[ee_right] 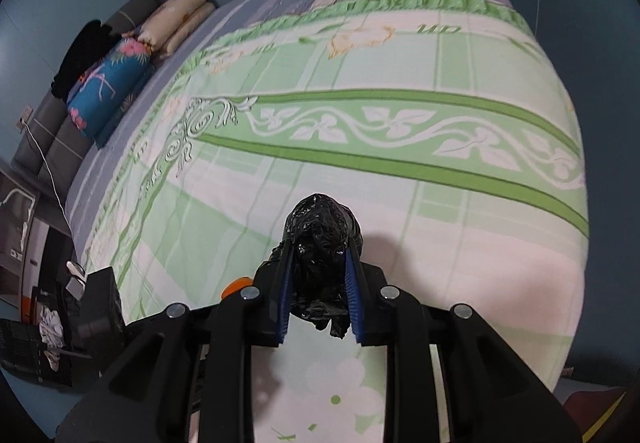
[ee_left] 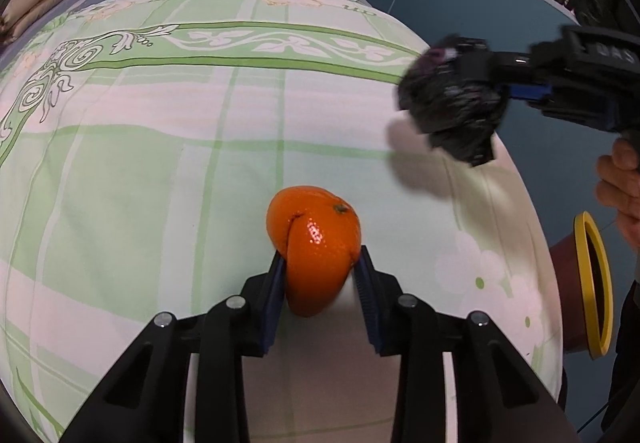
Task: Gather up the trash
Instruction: 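Carry the orange and black bag with both tools over the yellow bin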
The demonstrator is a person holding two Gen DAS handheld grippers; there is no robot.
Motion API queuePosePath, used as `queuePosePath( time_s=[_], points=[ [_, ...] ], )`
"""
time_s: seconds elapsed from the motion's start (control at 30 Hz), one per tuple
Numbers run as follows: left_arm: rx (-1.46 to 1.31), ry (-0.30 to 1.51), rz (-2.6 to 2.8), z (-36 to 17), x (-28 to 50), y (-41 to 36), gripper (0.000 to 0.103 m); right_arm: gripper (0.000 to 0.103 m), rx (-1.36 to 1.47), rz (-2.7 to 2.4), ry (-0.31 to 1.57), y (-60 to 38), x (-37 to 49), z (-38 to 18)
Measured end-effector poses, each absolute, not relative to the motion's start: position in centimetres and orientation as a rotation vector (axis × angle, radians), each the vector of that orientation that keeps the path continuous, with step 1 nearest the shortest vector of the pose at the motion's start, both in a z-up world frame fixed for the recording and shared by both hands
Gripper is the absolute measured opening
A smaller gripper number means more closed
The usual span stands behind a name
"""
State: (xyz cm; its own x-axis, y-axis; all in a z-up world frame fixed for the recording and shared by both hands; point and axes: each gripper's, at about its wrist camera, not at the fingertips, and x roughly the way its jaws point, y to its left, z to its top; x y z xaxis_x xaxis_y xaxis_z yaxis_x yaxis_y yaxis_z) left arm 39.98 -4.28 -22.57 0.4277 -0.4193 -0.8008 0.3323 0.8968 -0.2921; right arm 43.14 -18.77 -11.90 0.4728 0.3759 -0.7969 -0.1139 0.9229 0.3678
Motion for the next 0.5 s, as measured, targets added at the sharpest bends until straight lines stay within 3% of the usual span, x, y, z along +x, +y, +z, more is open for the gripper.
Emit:
queuePosePath(
  time_s=[0.17,0.5],
  points=[
    [-0.117,0.981,-0.479,-20.6,38.8,-4.0,0.03,0.022,0.31,0.287,0.968,-21.6,40.0,-9.2],
    [-0.087,0.763,-0.485,-10.7,31.1,-6.1,0.03,0.022,0.361,0.267,0.831,-27.2,30.1,-3.9]
  ],
)
